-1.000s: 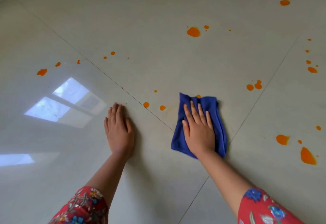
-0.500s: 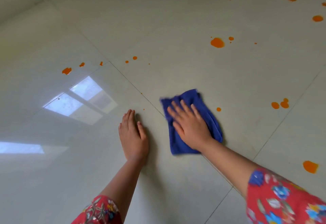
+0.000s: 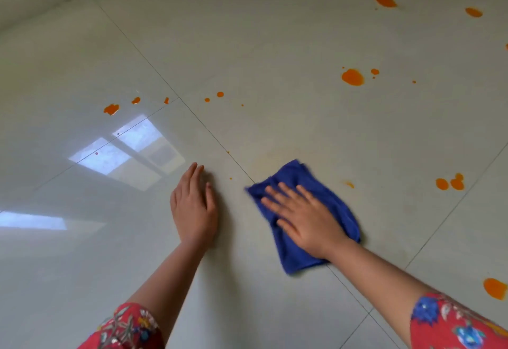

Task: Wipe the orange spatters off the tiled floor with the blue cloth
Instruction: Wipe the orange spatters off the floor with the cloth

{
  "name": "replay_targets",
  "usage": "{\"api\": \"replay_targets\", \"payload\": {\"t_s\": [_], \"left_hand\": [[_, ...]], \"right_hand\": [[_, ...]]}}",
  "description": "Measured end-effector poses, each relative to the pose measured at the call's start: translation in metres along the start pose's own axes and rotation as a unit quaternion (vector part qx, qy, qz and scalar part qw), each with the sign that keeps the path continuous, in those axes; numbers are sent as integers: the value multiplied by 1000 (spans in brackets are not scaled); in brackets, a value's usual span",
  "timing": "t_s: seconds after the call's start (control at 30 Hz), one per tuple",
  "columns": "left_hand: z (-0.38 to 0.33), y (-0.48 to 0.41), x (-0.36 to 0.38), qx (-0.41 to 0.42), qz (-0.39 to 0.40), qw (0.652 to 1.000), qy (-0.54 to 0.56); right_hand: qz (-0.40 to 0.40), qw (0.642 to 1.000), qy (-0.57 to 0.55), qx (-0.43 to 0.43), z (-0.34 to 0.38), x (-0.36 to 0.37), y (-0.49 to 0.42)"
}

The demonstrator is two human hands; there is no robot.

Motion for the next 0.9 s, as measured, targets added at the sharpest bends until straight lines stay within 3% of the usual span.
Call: {"api": "replay_targets", "payload": {"t_s": [0.1,0.17,0.27,0.4,0.47,0.6,0.7,0.8,0.9], "left_hand": [[12,-11,2,-17,11,999,-33],[11,-11,6,-20,15,999,-39],[12,-11,4,-14,11,999,-35],[14,-11,5,-15,11,1000,-16],[12,-9,4,-18,3,1000,-12],[12,-10,4,-11,1,1000,-6],[12,-12,3,2,3,1000,11],[8,-11,-1,54,14,998,23],[3,0,-4,93,32,995,27]], "right_hand": [[-17,981,17,191,-39,-1,-34],[-21,973,0,232,-32,-1,-76],[-20,987,-17,159,17,5,-115],[11,1000,-27,7,40,6,-69],[-11,999,-10,31,14,8,-62],[-38,968,-21,246,-9,3,-127],[-24,980,-42,192,31,6,-149],[-12,993,-38,112,60,7,-88],[-12,987,-31,159,48,3,16]]}}
Point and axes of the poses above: each hand's wrist, its own y-axis away from the middle knuckle, its own x-axis out of the palm, z = x × y, the point moved 2 cm from there along -y, towards the middle knuckle, and after that the axes turned 3 degrees about -x, right-handed, at the moved point
